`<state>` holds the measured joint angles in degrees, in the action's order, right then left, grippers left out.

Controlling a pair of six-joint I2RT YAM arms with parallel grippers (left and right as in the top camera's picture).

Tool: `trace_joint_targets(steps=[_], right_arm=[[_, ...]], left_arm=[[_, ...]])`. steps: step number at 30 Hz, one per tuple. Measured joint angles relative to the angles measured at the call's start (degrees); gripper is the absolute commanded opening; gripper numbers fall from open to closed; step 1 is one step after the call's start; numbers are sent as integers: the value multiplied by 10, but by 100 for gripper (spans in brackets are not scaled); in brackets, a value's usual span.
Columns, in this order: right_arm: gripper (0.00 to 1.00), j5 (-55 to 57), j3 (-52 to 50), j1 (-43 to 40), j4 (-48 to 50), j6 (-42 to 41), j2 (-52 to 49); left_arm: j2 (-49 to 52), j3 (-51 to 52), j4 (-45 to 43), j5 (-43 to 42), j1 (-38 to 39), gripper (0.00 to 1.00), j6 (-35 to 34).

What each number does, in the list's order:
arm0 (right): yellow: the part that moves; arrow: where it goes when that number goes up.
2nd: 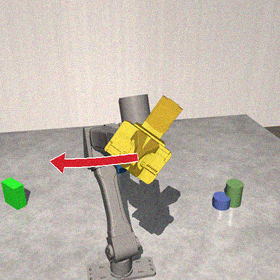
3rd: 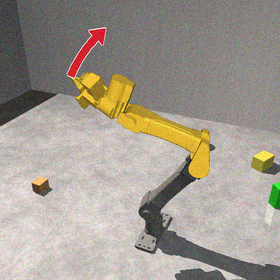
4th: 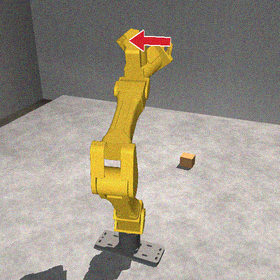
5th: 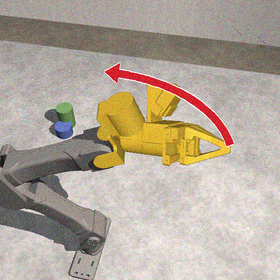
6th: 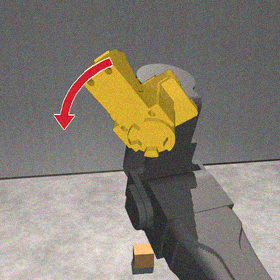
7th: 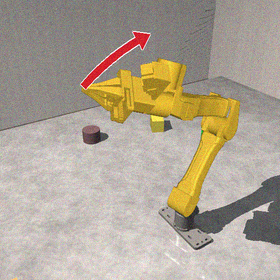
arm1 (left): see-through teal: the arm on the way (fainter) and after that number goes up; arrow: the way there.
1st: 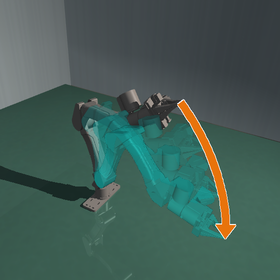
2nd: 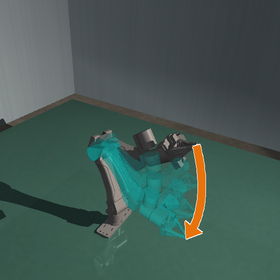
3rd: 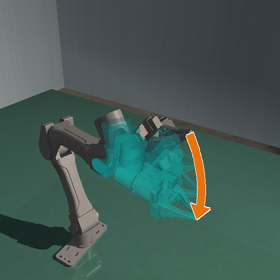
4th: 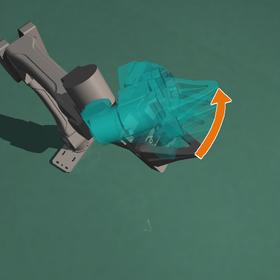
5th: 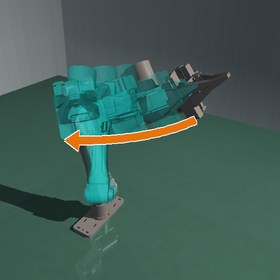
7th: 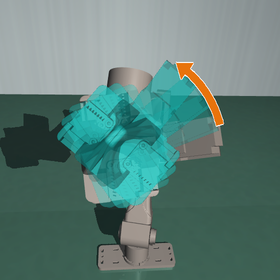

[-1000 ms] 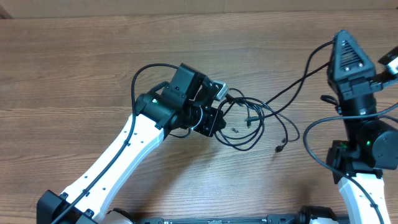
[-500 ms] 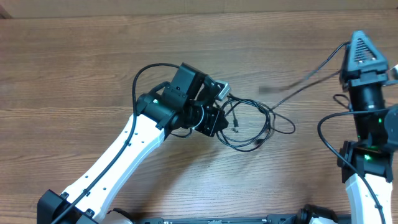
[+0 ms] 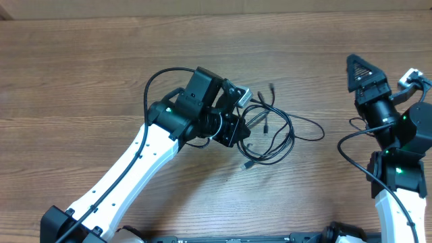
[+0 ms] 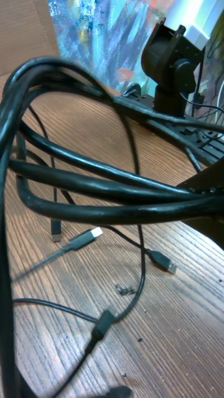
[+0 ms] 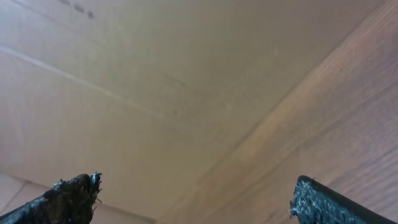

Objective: Untangle cables
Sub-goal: 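Lower the right gripper back toward the cables held by the left gripper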

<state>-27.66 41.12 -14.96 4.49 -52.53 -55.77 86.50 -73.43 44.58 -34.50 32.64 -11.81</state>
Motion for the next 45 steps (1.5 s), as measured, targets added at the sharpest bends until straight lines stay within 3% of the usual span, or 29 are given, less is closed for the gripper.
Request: trace_joint_targets(steps=[7, 20, 27, 34, 40, 45], right_arm=[[100, -87, 0, 0, -10, 61, 3], [100, -238, 0, 0, -155, 196, 32], [100, -269, 0, 12, -264, 250, 32], [100, -346, 0, 38, -212, 271, 32], [100, -309, 17, 43, -255, 229, 33], [100, -237, 102, 73, -374, 254, 17]], left_arm=[[0, 0, -7, 0, 0, 4, 0], [0, 1, -128, 3, -5, 4, -43], [0, 1, -143, 55, -5, 4, -48], [0, 1, -142, 74, -5, 4, -47], [0, 1, -142, 76, -5, 4, -47], [0, 1, -142, 76, -5, 4, -47]])
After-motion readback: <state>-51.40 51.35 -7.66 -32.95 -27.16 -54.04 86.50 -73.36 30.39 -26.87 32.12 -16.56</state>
